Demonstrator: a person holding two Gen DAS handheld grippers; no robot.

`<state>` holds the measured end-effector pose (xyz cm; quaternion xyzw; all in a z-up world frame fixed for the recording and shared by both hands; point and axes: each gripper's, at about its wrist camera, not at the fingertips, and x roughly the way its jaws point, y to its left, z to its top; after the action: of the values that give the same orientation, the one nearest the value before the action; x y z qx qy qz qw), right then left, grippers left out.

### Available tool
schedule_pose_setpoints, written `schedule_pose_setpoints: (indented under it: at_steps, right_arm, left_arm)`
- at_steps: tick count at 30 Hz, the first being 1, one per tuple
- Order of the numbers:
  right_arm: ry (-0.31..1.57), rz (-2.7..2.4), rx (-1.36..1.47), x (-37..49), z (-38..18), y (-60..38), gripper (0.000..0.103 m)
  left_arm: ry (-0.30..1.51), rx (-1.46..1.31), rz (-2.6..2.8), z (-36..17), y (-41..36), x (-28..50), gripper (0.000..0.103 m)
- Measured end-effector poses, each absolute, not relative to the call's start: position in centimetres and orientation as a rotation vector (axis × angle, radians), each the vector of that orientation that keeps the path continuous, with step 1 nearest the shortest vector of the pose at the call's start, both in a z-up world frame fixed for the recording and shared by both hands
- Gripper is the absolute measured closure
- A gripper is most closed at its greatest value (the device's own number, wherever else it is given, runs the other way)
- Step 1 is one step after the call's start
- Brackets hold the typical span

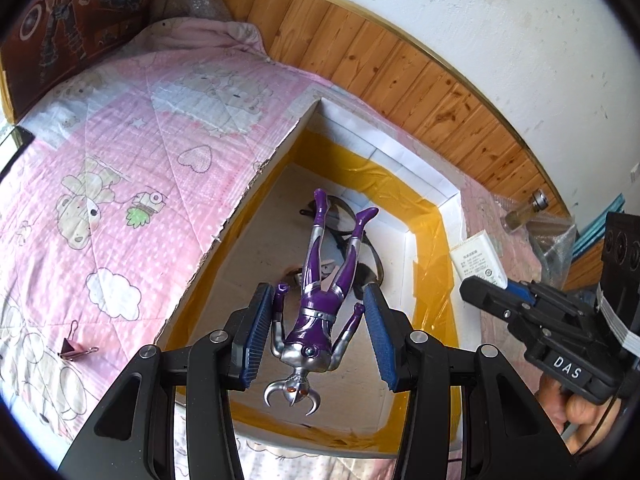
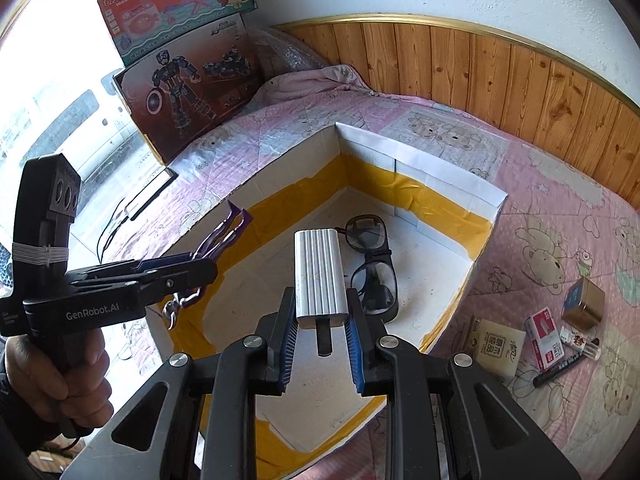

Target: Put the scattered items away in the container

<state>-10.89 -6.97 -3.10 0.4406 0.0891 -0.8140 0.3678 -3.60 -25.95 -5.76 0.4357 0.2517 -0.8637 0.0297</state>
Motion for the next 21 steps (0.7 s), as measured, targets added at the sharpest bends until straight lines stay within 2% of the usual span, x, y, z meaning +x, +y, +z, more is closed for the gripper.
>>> schedule_pose_setpoints:
  at_steps: [21]
  right_arm:
    - [0.431, -2.066, 1.176, -16.8, -5.5, -9.2, 0.079]
  left_arm:
    - [0.594, 1.582, -2.553, -7.8, -25.3, -6.7, 0.055]
